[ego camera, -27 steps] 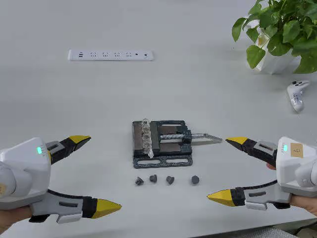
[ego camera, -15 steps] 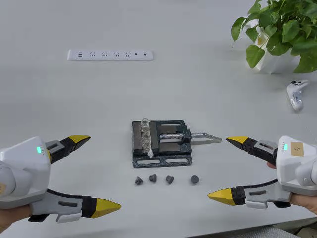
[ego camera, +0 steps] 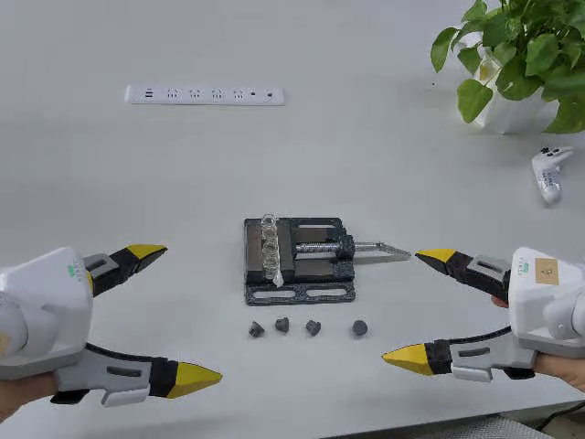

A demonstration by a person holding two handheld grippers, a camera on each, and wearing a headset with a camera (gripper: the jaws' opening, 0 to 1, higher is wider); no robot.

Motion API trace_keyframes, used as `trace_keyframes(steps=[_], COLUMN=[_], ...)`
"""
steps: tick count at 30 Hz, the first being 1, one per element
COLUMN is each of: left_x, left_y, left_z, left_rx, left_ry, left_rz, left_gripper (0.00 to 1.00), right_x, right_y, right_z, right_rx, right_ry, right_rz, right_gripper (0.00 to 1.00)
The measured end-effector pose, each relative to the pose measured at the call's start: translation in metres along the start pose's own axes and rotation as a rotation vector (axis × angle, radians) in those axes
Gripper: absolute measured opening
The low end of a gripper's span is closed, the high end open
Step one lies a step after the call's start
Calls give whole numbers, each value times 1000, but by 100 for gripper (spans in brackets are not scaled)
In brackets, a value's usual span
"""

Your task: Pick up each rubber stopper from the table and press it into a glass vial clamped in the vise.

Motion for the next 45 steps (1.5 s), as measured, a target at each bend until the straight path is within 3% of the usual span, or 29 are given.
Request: trace_keyframes(steps=[18, 33, 45], left_x=[0, 2, 4], left_y=[-2, -1, -1], left_z=[-2, -5, -5], left_rx=[-13, -17, -23], left_ry=[3, 2, 0], left_rz=[-8, -9, -8], left_gripper=[99, 99, 99], right_x=[-1, 2, 4], right_y=[-3, -13, -22], right_z=[6, 20, 21], right_rx=[38, 85, 126], right_ry=[5, 44, 59], right_rz=[23, 86, 133], right_gripper=[78, 70, 60])
Point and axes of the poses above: the centre of the closed fingertips' face, and the gripper's own axes: y roughly backward along the fingers, x roughly to its left, z roughly out of its top, the point moved 7 cm from there along y, roughly backward along the fingers
